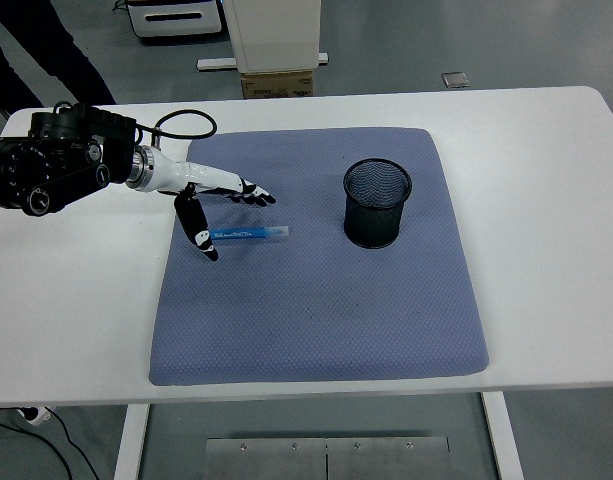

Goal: Left hand places marker in pen holder

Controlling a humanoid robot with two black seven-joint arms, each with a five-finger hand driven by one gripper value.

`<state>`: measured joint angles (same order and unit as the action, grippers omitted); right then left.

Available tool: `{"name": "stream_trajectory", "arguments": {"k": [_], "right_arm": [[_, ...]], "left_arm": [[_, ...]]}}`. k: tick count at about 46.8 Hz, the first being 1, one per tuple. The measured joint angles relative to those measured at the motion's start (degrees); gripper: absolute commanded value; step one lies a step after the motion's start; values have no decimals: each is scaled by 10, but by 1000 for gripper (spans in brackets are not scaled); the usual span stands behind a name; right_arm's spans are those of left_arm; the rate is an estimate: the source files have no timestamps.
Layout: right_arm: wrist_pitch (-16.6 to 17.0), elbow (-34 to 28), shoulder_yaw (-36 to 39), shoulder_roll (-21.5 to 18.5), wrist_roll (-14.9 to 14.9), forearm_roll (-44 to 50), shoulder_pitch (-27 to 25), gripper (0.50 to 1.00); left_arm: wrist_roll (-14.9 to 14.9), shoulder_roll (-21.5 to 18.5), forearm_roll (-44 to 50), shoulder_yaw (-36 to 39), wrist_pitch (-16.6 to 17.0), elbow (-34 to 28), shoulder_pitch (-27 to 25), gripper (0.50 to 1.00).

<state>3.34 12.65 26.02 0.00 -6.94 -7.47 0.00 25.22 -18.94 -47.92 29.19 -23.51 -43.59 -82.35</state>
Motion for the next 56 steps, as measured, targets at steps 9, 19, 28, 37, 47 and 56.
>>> {"name": "stream_trajectory", "arguments": {"k": [9, 19, 28, 37, 47, 56], "right_arm": [[0, 0, 0, 0, 0, 0, 0, 1000], [0, 0, 0, 0, 0, 0, 0, 1000], [0, 0, 0, 0, 0, 0, 0, 1000], [0, 0, 0, 0, 0, 0, 0, 1000], [0, 0, 0, 0, 0, 0, 0, 1000], [0, 0, 0, 0, 0, 0, 0, 1000]], "left_arm": [[0, 4, -7, 0, 8, -5, -1, 1000], [0, 4, -39, 0, 23, -5, -2, 1000], [0, 4, -53, -1, 29, -5, -7, 1000], [0, 11, -47, -2, 28, -5, -7, 1000], [-1, 13, -52, -1, 29, -8, -6, 974], [-3, 18, -56, 0, 30, -8, -7, 953]]}}
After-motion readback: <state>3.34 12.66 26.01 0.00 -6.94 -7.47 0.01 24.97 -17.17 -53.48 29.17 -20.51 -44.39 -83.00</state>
